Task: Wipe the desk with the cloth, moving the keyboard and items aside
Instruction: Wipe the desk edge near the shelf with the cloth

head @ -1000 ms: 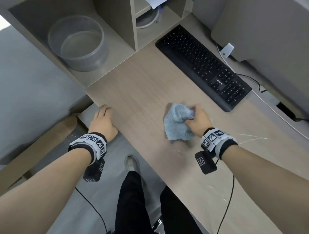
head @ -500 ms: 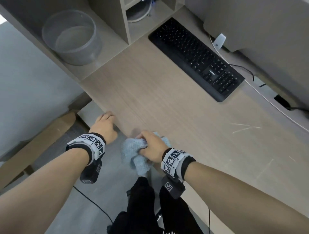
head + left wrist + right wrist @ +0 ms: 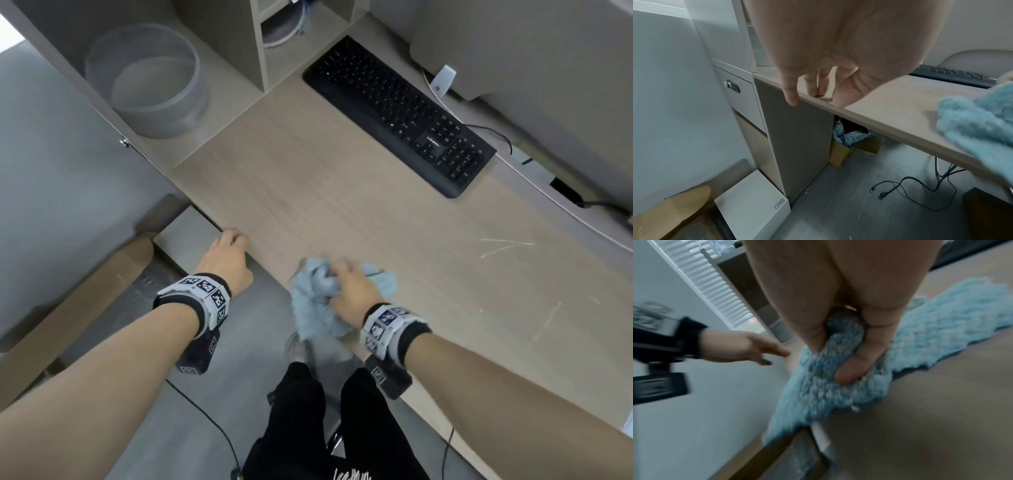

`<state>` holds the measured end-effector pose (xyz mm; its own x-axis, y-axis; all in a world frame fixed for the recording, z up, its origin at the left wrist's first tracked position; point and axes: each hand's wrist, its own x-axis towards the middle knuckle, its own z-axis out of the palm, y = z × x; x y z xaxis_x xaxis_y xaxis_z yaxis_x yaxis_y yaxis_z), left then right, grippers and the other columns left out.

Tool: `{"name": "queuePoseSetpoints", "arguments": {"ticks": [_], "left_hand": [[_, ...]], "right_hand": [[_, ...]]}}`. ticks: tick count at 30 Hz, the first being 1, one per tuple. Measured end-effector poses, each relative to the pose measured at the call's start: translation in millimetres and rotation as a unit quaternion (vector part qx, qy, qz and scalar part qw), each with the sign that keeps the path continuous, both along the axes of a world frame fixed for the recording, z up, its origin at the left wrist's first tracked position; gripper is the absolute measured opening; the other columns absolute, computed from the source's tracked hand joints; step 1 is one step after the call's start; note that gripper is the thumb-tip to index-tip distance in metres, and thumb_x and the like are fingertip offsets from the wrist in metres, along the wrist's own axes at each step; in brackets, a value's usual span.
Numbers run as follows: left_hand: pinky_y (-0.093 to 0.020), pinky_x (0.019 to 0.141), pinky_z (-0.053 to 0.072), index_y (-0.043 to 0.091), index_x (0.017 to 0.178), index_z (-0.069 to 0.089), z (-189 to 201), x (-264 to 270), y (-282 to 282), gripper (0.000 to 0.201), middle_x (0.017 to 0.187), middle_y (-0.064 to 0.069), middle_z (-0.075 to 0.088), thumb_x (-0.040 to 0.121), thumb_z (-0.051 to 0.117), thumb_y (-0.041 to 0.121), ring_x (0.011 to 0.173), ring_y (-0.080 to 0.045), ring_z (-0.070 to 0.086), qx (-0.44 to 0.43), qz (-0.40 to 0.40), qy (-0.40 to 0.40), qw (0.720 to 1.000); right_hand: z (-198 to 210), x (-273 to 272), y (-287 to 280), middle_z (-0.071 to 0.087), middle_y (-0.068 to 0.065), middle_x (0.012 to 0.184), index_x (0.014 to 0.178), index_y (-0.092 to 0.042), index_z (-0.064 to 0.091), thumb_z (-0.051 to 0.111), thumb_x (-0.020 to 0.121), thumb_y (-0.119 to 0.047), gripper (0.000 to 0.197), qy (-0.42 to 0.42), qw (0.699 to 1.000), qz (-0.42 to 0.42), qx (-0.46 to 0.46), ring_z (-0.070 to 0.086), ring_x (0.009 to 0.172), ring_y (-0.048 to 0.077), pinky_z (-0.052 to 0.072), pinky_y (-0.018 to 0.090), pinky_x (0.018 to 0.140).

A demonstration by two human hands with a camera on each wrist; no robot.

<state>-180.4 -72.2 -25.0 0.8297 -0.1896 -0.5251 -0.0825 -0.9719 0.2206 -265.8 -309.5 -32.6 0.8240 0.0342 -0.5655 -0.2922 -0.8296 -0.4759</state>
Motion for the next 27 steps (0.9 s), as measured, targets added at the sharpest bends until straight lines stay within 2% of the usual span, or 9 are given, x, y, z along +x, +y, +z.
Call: {"name": "queuePoseSetpoints", "arguments": {"ticks": [4,9,12,14,16,18,21,24,27], "left_hand": [[-0.036,0.111,0.034,0.012,0.143,0.039,3,5,5,0.069,0.154,-0.005,0.026,0.076,0.054,0.006,0.136,-0.032,0.035,0.007,-0.023,0.01,1.0],[-0.034,0.111,0.033,0.013,0.145,0.038,5,6,7,0.069,0.155,-0.003,0.026,0.078,0.054,0.007,0.136,-0.03,0.036,0.006,-0.037,0.011,0.999],[-0.034,0.109,0.035,0.013,0.142,0.041,5,4,4,0.067,0.154,-0.003,0.028,0.077,0.053,0.007,0.133,-0.031,0.04,0.01,-0.031,0.005,0.999],[-0.035,0.108,0.036,0.012,0.14,0.043,5,4,3,0.066,0.152,-0.004,0.03,0.076,0.053,0.007,0.131,-0.032,0.041,0.014,-0.029,0.008,0.999],[-0.036,0.108,0.037,0.012,0.14,0.043,7,6,2,0.066,0.152,-0.004,0.03,0.076,0.052,0.006,0.131,-0.032,0.041,0.019,-0.03,0.011,0.999],[-0.036,0.108,0.037,0.013,0.142,0.042,9,8,2,0.066,0.152,-0.004,0.03,0.076,0.051,0.007,0.132,-0.032,0.041,0.026,-0.031,0.02,0.999],[-0.036,0.109,0.036,0.014,0.143,0.041,11,13,2,0.066,0.153,-0.002,0.029,0.078,0.052,0.009,0.133,-0.031,0.04,0.033,-0.041,0.034,0.998],[-0.036,0.108,0.038,0.015,0.143,0.042,12,16,3,0.066,0.152,-0.001,0.031,0.078,0.051,0.01,0.131,-0.03,0.042,0.031,-0.042,0.034,0.998],[-0.035,0.108,0.038,0.016,0.142,0.044,12,17,6,0.065,0.151,0.0,0.032,0.078,0.051,0.009,0.132,-0.029,0.041,0.025,-0.048,0.028,0.998]], "right_hand": [[12,-5,27,0.059,0.001,0.107,0.103,-0.022,0.056,0.066,0.075,-0.007,0.034,0.017,0.988,-0.036,0.152,0.06,0.095,0.02,0.053,0.034,0.08],[29,29,-60,0.056,0.007,0.115,0.115,-0.022,0.052,0.058,0.081,-0.008,0.038,-0.072,0.983,-0.169,-0.017,0.058,0.092,0.023,0.048,0.033,0.08],[27,30,-86,0.046,0.013,0.126,0.124,-0.014,0.046,0.056,0.084,-0.002,0.044,-0.02,0.974,-0.195,-0.11,0.05,0.09,0.023,0.04,0.03,0.076],[15,21,-64,0.044,0.015,0.129,0.129,-0.01,0.042,0.052,0.085,0.0,0.046,0.002,0.98,-0.159,-0.117,0.052,0.103,0.03,0.041,0.032,0.079],[1,10,-25,0.046,0.013,0.127,0.129,-0.01,0.043,0.054,0.085,-0.005,0.046,-0.007,0.994,-0.087,-0.06,0.051,0.113,0.031,0.041,0.033,0.085],[-1,1,14,0.051,0.007,0.119,0.122,-0.013,0.051,0.06,0.082,-0.009,0.042,0.012,0.999,-0.018,0.029,0.054,0.107,0.025,0.044,0.032,0.087],[9,7,33,0.058,0.001,0.107,0.107,-0.021,0.055,0.065,0.077,-0.008,0.034,0.017,0.991,-0.017,0.131,0.058,0.097,0.019,0.052,0.035,0.085],[15,39,0,0.057,0.002,0.114,0.114,-0.028,0.051,0.06,0.08,-0.009,0.04,-0.05,0.992,-0.1,0.058,0.06,0.101,0.023,0.052,0.038,0.086],[25,75,-56,0.048,0.01,0.125,0.126,-0.017,0.046,0.057,0.086,-0.008,0.043,-0.077,0.977,-0.19,-0.061,0.057,0.101,0.028,0.046,0.032,0.081]]}}
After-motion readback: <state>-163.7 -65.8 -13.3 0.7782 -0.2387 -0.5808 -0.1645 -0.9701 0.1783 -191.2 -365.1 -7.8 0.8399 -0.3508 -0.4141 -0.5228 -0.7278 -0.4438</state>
